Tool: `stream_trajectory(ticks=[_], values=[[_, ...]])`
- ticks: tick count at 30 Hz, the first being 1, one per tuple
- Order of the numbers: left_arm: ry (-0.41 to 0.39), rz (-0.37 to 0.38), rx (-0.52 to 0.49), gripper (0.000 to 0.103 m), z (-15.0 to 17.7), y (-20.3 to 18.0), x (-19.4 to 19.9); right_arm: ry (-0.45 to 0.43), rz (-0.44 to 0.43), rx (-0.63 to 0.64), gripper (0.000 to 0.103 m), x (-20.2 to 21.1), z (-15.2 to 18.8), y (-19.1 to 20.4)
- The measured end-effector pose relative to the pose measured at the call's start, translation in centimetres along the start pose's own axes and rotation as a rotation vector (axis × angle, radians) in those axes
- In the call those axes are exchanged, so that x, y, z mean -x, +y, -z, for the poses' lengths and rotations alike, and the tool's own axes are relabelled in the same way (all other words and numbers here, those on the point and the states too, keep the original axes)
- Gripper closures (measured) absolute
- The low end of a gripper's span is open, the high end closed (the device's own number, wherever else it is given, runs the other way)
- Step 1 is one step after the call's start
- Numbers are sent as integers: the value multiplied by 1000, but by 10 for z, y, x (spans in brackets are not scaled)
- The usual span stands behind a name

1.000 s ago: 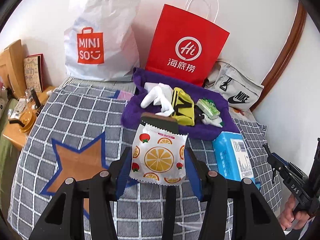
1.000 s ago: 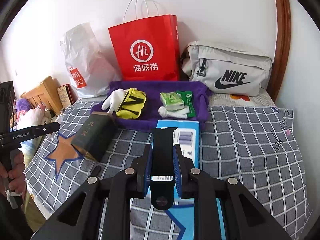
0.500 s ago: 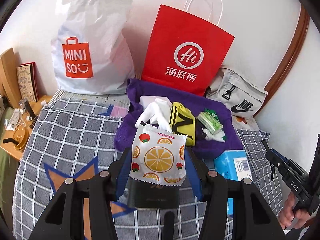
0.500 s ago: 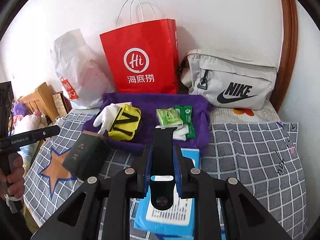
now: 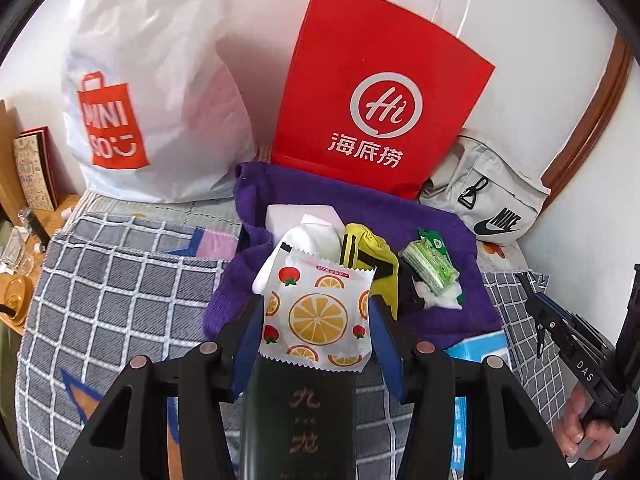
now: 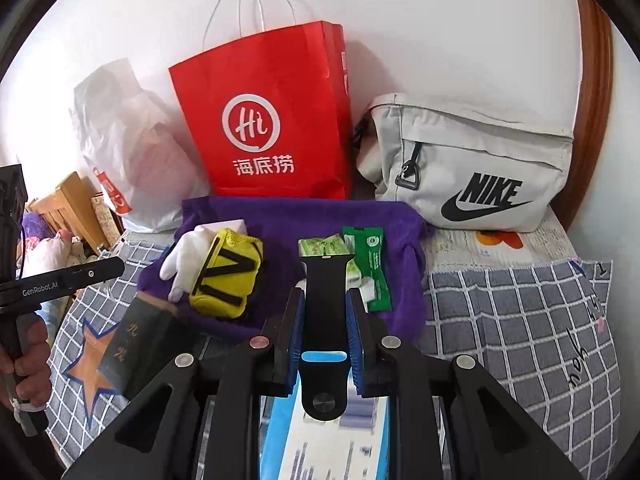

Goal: Organize soft objects
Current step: 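Carry the snack packet with the left tool up toward the purple towel, then lower the snack packet onto the towel and open the left tool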

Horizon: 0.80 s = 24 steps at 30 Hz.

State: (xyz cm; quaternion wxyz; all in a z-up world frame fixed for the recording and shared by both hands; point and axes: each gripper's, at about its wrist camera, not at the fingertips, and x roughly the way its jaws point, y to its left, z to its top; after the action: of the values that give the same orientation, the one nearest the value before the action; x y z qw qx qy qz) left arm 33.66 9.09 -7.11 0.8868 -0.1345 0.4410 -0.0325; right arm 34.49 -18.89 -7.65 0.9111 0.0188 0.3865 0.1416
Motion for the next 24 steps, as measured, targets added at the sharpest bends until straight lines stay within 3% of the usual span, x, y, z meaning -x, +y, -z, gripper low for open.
stream_trajectory(ticks=[13, 24], values=[[45, 16, 6, 53, -22, -10, -42, 62, 37, -30, 82, -63, -31, -26], [71, 30, 10, 53, -28, -18, -79, 149, 42, -59, 82, -112, -25, -46]])
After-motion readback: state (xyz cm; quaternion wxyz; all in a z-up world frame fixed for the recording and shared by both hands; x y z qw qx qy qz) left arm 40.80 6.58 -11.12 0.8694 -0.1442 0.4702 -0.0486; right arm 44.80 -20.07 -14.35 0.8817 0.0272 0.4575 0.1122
